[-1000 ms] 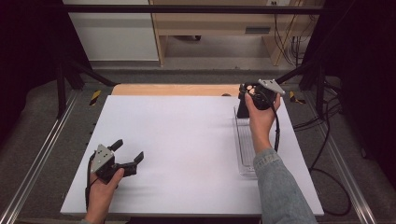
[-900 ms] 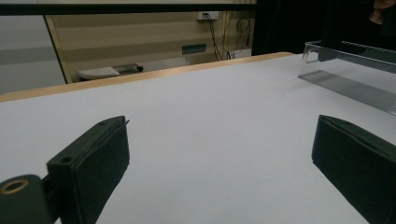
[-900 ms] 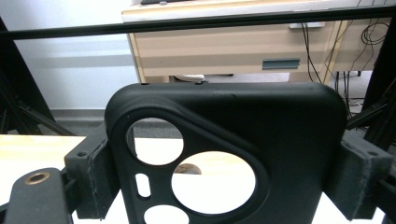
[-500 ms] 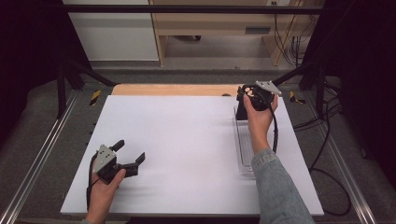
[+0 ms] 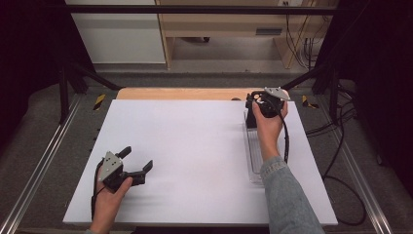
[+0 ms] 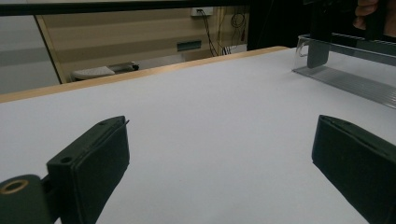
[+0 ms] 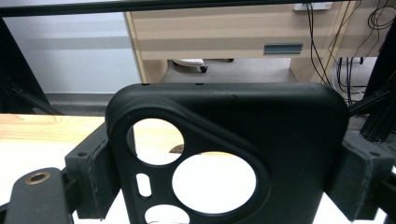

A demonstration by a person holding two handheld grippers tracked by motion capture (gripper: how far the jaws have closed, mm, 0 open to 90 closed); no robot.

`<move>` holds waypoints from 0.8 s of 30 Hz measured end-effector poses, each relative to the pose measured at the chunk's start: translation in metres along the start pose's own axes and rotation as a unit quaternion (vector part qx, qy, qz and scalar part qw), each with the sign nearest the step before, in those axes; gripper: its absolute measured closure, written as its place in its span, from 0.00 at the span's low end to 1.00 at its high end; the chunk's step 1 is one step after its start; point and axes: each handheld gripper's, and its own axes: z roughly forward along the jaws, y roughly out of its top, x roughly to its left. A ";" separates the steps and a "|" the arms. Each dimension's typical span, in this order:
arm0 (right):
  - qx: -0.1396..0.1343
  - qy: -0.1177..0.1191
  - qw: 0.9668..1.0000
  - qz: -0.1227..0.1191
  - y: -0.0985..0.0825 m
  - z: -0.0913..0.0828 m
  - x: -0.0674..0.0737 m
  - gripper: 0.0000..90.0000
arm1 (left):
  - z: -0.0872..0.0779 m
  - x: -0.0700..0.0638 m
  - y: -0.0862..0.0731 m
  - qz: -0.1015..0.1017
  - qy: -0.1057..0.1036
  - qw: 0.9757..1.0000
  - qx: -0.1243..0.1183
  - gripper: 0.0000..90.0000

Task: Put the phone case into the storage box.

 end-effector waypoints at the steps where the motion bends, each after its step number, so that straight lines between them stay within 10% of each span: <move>1: -0.001 0.000 1.000 0.000 0.000 0.000 0.000 0.15 | 0.000 0.000 0.000 0.000 0.000 1.000 0.000 0.05; 24: 0.000 -0.006 1.000 0.004 -0.004 0.008 0.003 0.14 | 0.000 -0.001 0.000 0.001 -0.002 1.000 0.000 0.05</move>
